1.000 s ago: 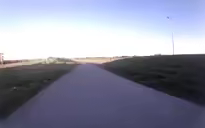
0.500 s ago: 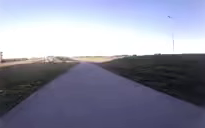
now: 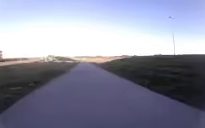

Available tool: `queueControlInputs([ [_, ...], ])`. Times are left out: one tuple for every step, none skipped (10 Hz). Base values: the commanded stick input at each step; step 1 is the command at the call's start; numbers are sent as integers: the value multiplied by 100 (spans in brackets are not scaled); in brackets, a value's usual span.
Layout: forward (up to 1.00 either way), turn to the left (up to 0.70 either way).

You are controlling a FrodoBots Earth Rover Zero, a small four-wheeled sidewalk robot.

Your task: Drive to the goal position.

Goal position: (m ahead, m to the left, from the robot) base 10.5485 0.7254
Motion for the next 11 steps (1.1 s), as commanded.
queueControlInputs([
  [70,0],
  [70,0],
  [70,0],
  [70,0],
  [70,0],
  [70,1],
  [70,6],
  [70,7],
  [70,7],
  [70,8],
  [70,9],
])
